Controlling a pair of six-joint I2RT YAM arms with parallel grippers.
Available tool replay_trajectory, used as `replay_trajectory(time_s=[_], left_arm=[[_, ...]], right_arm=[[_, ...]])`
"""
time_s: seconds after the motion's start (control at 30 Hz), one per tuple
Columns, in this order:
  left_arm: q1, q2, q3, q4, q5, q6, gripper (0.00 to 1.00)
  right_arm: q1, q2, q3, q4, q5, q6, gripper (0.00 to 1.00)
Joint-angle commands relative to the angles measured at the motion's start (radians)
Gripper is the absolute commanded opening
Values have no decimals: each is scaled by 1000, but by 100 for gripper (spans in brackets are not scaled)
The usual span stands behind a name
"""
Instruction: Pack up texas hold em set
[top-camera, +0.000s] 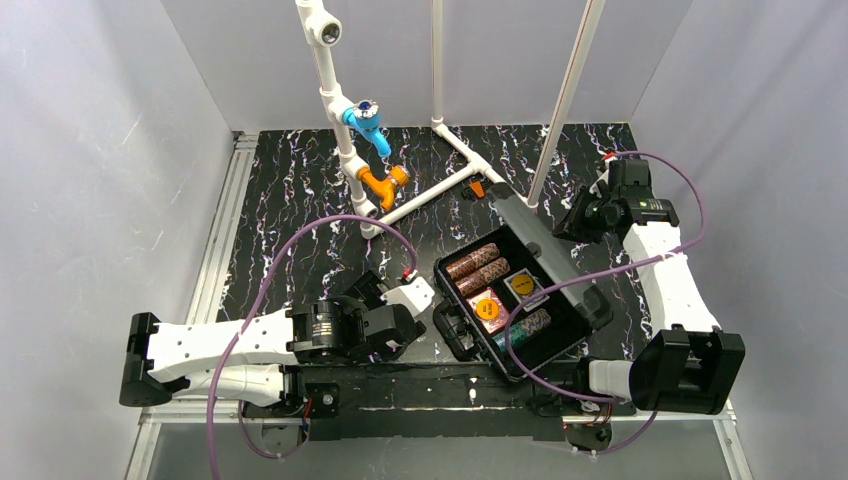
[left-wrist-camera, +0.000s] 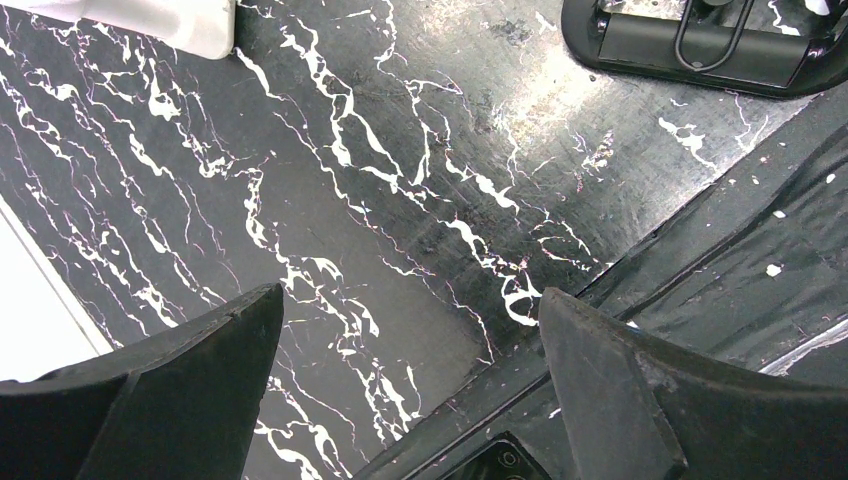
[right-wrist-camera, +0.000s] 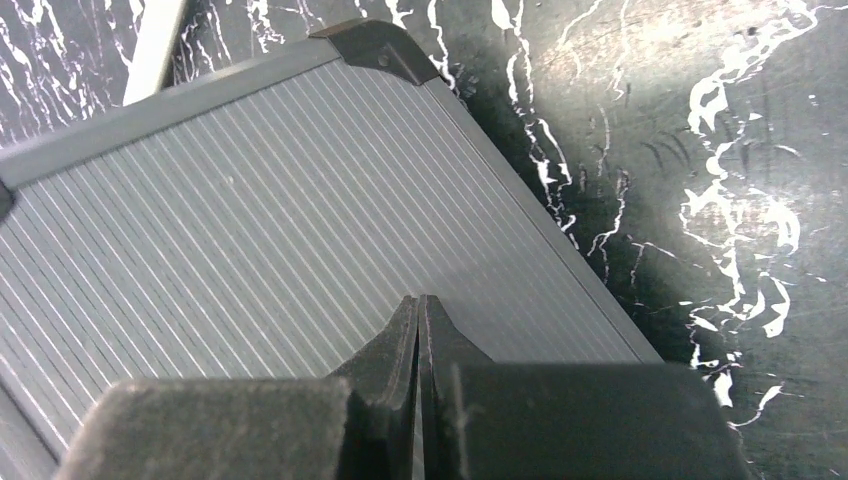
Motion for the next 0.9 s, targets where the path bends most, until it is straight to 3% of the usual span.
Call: replay_trajectory(time_s=[0.0,0.4,0.57,0.67,0.87], left_arm=[[-5,-1,-1,-20,-34,-11,99],[-5,4,-1,-20,-29,-11,99],[-5,12,-2,-20,-30,-11,99],[-5,14,-2,-21,-31,-12,99],[-5,15,-4,-20,-37,-15,99]], right_arm=[[19,-39,-8,-4,-24,20,7],[117,-98,-74,12,-50,63,11],[131,-107,-61,6,-59,66,17],[139,-118,-54,4,-73,68,23],[143,-143,-43,11,-115,56,52]])
